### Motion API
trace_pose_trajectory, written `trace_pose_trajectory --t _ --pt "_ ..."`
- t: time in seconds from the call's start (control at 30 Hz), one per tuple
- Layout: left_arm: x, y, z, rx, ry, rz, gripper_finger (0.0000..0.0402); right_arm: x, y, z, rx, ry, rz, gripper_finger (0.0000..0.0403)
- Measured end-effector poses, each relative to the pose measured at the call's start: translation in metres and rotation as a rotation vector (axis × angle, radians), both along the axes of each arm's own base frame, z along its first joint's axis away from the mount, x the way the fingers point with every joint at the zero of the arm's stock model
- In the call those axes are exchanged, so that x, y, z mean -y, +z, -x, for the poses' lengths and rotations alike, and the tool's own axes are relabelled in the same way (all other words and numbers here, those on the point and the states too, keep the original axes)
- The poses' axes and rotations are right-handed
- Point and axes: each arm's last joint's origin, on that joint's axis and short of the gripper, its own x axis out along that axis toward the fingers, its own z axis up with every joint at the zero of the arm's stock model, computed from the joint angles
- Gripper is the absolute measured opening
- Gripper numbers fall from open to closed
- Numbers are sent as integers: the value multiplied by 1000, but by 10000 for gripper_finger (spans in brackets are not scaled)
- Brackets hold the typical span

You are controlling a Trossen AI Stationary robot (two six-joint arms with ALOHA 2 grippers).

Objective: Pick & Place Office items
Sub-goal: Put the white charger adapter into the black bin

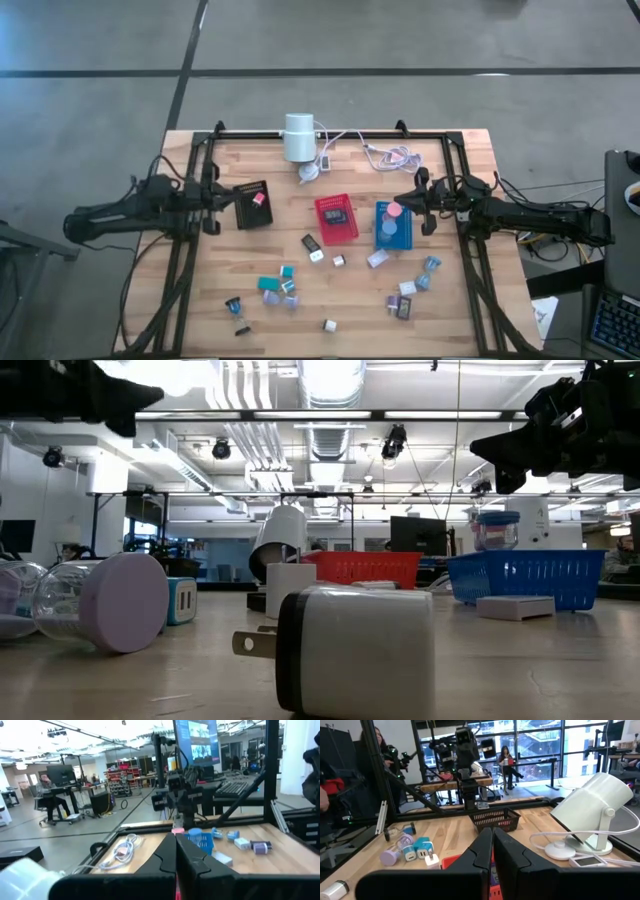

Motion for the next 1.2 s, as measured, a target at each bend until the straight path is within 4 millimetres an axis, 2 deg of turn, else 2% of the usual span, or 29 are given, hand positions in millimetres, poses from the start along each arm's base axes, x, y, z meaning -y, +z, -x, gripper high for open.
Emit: trace_pose_trajectory --t 0.13,0.37,0.53,0.73,1.0,1.2 --pt "0 -17 -1 -21 2 -37 1 0 0 0 0 0 0 13" --pt "0 -31 -2 -27 7 -98 2 0 0 0 0 0 3 13" --pt "0 -34 -2 -16 11 -102 2 0 0 0 2 0 -1 13" --pt "-1 -40 -3 -35 10 -99 2 0 0 0 -1 9 -123 13" --pt "-2 -57 -8 -25 22 -127 3 0 0 0 -2 6 -78 13" --pt "-2 -55 -8 6 21 -48 3 0 0 0 -1 3 -58 13"
